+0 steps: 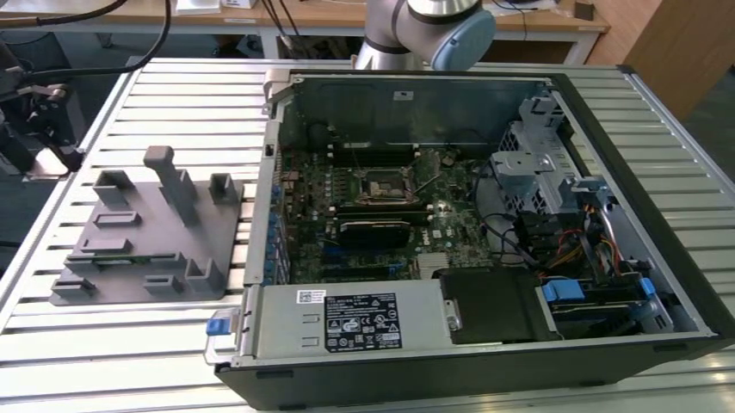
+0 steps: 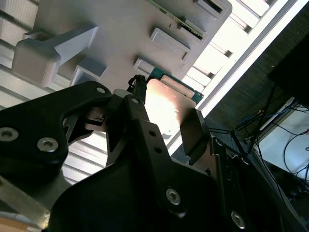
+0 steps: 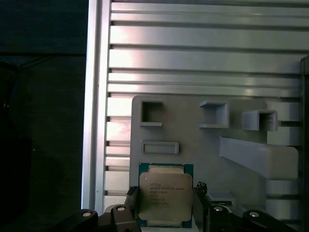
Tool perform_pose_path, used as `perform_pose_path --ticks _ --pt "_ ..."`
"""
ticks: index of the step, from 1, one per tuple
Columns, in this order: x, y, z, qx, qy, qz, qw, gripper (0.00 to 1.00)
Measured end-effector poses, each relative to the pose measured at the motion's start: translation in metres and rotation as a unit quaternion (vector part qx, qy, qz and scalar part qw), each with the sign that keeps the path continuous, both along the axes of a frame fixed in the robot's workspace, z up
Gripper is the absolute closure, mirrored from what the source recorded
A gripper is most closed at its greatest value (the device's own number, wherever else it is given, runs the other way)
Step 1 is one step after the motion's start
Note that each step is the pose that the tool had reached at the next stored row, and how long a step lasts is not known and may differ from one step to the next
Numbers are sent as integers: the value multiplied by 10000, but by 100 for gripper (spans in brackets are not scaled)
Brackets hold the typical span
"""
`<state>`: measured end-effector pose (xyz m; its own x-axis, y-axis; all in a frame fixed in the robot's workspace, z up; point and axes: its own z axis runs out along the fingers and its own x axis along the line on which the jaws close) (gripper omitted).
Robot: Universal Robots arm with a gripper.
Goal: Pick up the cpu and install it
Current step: 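Pick up the cpu and move it towards the insertion slot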
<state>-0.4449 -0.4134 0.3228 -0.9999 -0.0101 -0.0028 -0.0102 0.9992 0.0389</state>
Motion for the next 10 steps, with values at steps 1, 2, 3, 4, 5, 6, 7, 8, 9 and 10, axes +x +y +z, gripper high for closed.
perform_pose_path --ticks 1,2,3,4,5,6,7,8,9,10 --pt "0 0 13 0 0 0 10000 47" --pt "0 1 27 0 -1 0 10000 47" --pt "0 1 39 0 -2 0 10000 47" --pt "-1 1 51 0 -2 0 10000 47" --pt "-1 1 63 0 -3 0 10000 47" --pt "-1 1 74 0 -4 0 10000 47" --pt "-1 1 85 0 -4 0 10000 47" --pt "-2 1 96 0 -5 0 10000 47" --pt "-1 1 109 0 -5 0 10000 47" --pt "-2 2 120 0 -6 0 10000 47"
